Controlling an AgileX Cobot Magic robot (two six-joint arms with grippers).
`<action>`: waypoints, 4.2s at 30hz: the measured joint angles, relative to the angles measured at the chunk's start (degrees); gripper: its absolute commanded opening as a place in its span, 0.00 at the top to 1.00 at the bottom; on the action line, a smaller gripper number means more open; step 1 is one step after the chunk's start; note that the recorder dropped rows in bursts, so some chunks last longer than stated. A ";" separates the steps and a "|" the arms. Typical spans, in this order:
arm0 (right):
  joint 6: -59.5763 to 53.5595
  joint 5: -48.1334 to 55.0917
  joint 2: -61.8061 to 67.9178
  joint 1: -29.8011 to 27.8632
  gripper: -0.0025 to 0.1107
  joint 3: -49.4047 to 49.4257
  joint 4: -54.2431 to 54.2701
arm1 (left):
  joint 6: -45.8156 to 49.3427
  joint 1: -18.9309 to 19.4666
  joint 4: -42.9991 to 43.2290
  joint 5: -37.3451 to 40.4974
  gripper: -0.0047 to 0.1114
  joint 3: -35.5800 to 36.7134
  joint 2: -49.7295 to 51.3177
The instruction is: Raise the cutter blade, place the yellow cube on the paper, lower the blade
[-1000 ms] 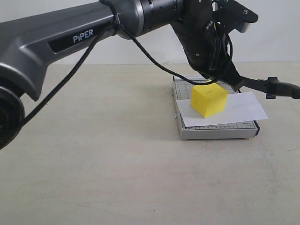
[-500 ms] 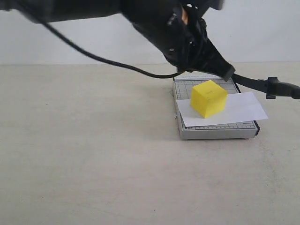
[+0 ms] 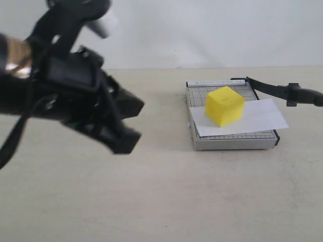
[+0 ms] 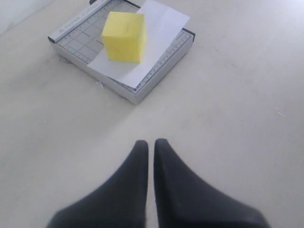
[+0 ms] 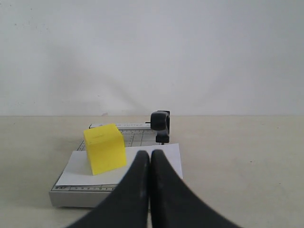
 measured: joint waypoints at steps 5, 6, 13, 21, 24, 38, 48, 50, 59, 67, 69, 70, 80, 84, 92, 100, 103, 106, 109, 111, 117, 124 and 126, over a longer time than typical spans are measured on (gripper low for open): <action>0.00 -0.11 0.00 0.00 0.98 0.00 0.00 | 0.00 0.00 -0.11 0.00 0.92 9.24 -12.30; 0.00 -0.11 0.00 0.00 0.98 0.00 0.00 | 0.00 0.00 -0.11 0.00 0.92 10.63 -14.76; 0.00 -0.11 0.00 0.00 0.98 0.00 0.00 | 0.00 0.00 -0.20 -0.82 0.92 21.65 -32.46; 0.00 -0.11 0.00 0.00 0.98 0.00 0.00 | 0.00 0.23 1.48 -5.30 0.92 37.98 -51.97; 0.00 -0.11 0.00 0.00 0.98 0.00 0.00 | 0.00 1.55 5.32 -10.75 0.92 41.10 -56.89; 0.00 -0.11 0.00 0.00 0.98 0.00 0.00 | 0.56 10.60 6.57 -17.56 0.92 50.64 -68.92; 0.00 -0.11 0.00 0.00 0.98 0.00 0.00 | 0.70 12.91 3.29 -21.46 0.92 51.08 -68.94; 0.00 -0.11 0.00 0.00 0.98 0.00 0.00 | 0.70 12.91 3.29 -21.54 0.92 51.08 -68.94; 0.00 -0.11 0.00 0.00 0.98 0.00 0.00 | 0.75 12.91 3.29 -21.54 0.92 51.08 -68.94; 0.00 0.00 0.00 0.00 0.98 0.00 0.00 | 0.84 12.91 3.29 -21.11 0.92 51.08 -68.94; 0.00 0.00 0.00 0.00 0.98 0.00 0.00 | 0.89 12.91 3.29 -19.28 0.92 51.08 -68.94; 0.00 0.00 0.00 0.00 0.98 0.00 0.00 | 0.99 12.91 3.29 -18.77 0.92 51.08 -68.94; 0.00 0.00 0.00 0.00 0.98 0.00 0.00 | 0.99 12.91 3.29 -18.53 0.92 51.08 -68.94; 0.00 0.00 0.00 0.00 0.98 0.00 0.00 | 0.99 12.91 3.29 -18.53 0.92 51.08 -68.94; 0.00 0.00 0.00 0.00 0.98 0.00 0.00 | 0.99 17.01 3.29 -18.53 0.92 51.08 -68.94; 1.44 -2.88 0.00 0.00 0.98 0.00 0.23 | 0.99 29.20 3.29 -18.53 0.92 51.08 -68.94; 4.94 -5.95 0.00 0.00 0.98 0.00 0.23 | 0.99 34.36 3.29 -18.53 0.92 51.08 -68.94; 8.43 -9.94 0.00 0.00 0.98 0.00 0.23 | 0.99 39.76 3.29 -18.53 0.92 51.08 -68.94; 12.30 -11.85 0.00 0.00 0.98 0.00 0.34 | 0.99 44.70 3.29 -18.53 0.92 51.08 -68.94; 14.56 -10.39 0.00 0.00 0.98 0.00 0.34 | 0.99 47.18 3.29 -18.53 0.92 51.08 -68.94; 19.35 3.38 0.16 0.00 0.92 -5.02 0.45 | 0.99 51.34 3.29 -18.53 0.92 51.08 -68.94; 19.69 22.03 10.24 0.00 0.42 -18.92 0.35 | 0.99 51.58 3.29 -18.53 0.92 51.08 -68.94; 19.69 26.70 15.72 0.00 0.43 -24.09 -0.73 | 0.99 51.58 3.29 -18.53 0.92 51.08 -68.94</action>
